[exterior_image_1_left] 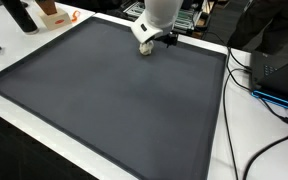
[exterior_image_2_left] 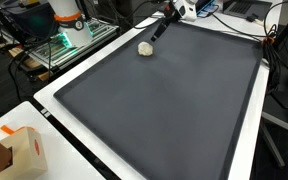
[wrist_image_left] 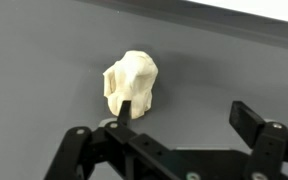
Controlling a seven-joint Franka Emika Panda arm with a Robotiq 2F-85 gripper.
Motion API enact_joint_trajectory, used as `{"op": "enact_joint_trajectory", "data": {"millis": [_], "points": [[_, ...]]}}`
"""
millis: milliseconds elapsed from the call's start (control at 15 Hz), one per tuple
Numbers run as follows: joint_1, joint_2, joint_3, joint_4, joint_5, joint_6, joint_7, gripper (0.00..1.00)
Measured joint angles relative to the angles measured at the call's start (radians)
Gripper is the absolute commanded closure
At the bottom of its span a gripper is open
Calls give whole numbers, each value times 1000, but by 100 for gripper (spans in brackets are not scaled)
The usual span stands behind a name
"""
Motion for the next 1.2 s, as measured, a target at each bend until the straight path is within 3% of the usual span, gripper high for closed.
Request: {"op": "enact_joint_trajectory", "data": {"millis": [800,1200], "points": [[-88,-283,-15,-240,81,194,-16,0],[-101,-415,-22,-319,83,230,-19,0]]}}
